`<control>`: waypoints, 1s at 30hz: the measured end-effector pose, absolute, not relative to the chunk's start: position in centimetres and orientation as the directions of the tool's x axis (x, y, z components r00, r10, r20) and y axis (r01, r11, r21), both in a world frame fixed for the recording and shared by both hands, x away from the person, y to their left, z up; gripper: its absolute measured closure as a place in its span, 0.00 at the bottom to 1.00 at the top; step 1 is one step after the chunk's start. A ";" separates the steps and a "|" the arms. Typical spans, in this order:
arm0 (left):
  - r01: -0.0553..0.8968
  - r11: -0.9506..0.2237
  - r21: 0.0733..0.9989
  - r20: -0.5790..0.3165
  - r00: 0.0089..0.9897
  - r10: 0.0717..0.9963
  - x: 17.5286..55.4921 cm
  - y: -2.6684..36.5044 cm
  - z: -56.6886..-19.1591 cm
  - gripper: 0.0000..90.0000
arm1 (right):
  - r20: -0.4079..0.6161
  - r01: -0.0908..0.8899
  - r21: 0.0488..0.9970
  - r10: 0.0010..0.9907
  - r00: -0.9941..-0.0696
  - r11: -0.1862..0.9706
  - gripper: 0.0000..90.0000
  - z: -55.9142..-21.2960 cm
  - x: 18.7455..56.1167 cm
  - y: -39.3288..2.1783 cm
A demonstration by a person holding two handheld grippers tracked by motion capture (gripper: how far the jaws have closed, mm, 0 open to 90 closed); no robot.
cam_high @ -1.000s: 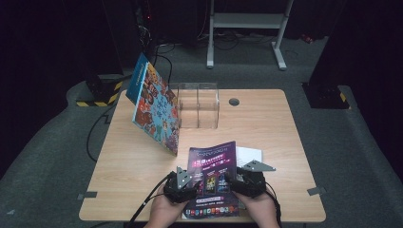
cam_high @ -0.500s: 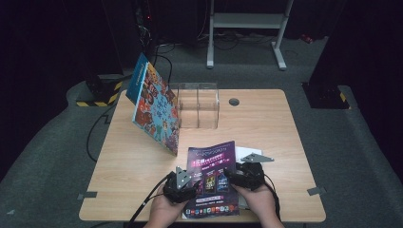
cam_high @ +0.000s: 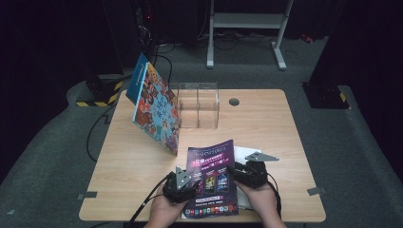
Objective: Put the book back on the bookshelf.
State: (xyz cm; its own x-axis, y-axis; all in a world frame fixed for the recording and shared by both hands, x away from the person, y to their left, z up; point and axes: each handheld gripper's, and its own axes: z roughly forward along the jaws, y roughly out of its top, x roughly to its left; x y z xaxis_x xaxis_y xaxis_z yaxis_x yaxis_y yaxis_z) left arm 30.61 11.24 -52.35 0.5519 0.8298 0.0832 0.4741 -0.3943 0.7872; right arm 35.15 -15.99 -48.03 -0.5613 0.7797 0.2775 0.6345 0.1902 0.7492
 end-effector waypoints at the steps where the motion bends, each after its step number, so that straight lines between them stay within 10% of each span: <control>1: 0.473 -0.396 0.787 0.086 0.552 0.830 30.6 11.2 -52.4 0.39 | 0.284 0.639 0.746 0.779 -0.559 0.187 0.71 -48.0 35.2 -16.0; 30: 0.489 -0.376 0.787 0.073 0.531 0.844 30.8 11.4 -52.3 0.41 | 0.334 0.654 0.736 0.747 -0.575 0.175 0.73 -47.7 32.8 -17.2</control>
State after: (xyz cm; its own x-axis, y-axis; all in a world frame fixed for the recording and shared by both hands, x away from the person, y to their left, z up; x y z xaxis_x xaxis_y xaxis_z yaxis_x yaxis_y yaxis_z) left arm 30.82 11.45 -52.34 0.5309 0.8443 0.0735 0.4890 -0.3760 0.7871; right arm 32.79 -17.23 -47.70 -0.5749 0.7470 0.3339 0.6542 0.1745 0.7359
